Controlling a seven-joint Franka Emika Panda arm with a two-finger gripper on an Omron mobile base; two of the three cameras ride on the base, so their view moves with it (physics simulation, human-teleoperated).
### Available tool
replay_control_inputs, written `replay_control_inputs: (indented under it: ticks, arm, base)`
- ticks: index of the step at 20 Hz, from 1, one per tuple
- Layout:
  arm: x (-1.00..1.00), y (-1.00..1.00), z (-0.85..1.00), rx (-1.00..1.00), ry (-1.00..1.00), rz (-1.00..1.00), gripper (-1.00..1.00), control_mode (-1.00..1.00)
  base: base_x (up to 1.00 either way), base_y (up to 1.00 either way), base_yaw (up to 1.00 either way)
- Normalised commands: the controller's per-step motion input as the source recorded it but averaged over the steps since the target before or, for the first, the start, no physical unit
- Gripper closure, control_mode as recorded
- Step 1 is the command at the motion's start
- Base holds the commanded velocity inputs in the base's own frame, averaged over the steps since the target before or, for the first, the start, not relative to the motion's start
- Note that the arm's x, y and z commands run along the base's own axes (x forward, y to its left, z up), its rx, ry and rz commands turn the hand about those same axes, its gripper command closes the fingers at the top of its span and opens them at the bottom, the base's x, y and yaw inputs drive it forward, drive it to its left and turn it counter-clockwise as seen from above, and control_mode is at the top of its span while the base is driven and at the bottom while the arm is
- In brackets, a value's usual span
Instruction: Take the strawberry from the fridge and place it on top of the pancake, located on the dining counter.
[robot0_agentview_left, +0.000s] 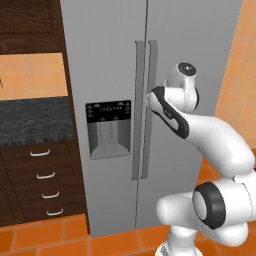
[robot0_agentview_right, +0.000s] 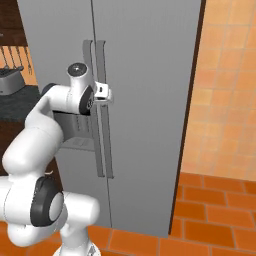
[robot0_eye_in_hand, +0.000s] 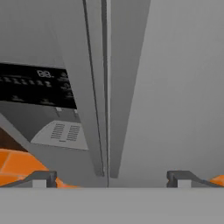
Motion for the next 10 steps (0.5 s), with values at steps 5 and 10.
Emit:
replay_control_inputs:
  ticks: [5, 10]
  arm:
    - [0.14, 0.0, -0.04, 0.02, -0.09, 0.05, -1.0, -1.0]
    - [0.46, 0.0, -0.08, 0.02, -0.02, 0.06, -1.0, -1.0]
  base:
    - [0.0, 0.0, 0.0]
    - [0.0, 0.0, 0.0]
